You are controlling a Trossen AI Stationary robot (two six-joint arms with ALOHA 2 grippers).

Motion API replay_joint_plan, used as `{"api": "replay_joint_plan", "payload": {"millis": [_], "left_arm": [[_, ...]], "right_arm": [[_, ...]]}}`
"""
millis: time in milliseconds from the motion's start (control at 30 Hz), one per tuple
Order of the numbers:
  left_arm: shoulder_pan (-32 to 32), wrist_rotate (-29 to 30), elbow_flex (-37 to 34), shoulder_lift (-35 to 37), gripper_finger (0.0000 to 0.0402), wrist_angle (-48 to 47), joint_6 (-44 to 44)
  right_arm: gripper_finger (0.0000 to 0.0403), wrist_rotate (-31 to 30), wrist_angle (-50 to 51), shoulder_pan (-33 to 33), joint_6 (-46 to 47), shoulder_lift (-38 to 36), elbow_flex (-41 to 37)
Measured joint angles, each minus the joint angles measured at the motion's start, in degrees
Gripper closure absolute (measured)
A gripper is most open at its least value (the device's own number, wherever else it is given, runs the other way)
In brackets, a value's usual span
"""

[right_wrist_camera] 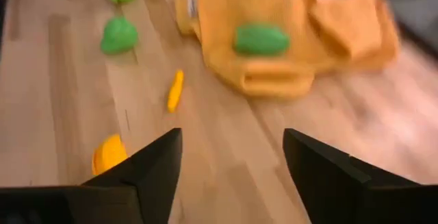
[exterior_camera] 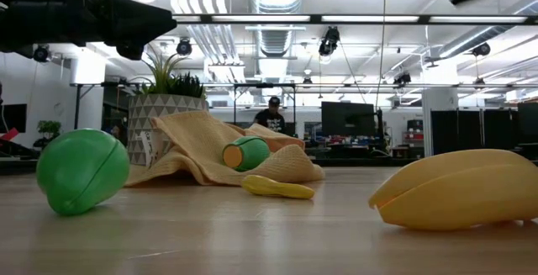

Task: Pick and placing Produce into tupperware
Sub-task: Put the banana into the blue bin

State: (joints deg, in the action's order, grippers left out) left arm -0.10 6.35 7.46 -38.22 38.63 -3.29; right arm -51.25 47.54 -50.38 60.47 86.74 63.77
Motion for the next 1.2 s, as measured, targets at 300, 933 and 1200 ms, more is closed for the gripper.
{"api": "replay_joint_plan", "payload": {"millis": [300, 933, 1200], "left_arm": [[0.02, -0.05, 0.0, -0.02, 0.0281, -0.04, 0.01], [0.02, -0.13, -0.06, -0.02, 0.0281, -0.02, 0.02], [0.0, -0.16, -0.2, 0.0, 0.0281, -0.04, 0.06]], "right_arm": [[0.0131, -2.47, -3.85, 0.47, -11.05, 0.0, 3.41], [0.0109, 13.78, -23.36, 6.35, -33.6, 0.17, 4.46], [0.0065, 30.21, -21.95, 13.02, -33.94, 4.82, 4.35]]}}
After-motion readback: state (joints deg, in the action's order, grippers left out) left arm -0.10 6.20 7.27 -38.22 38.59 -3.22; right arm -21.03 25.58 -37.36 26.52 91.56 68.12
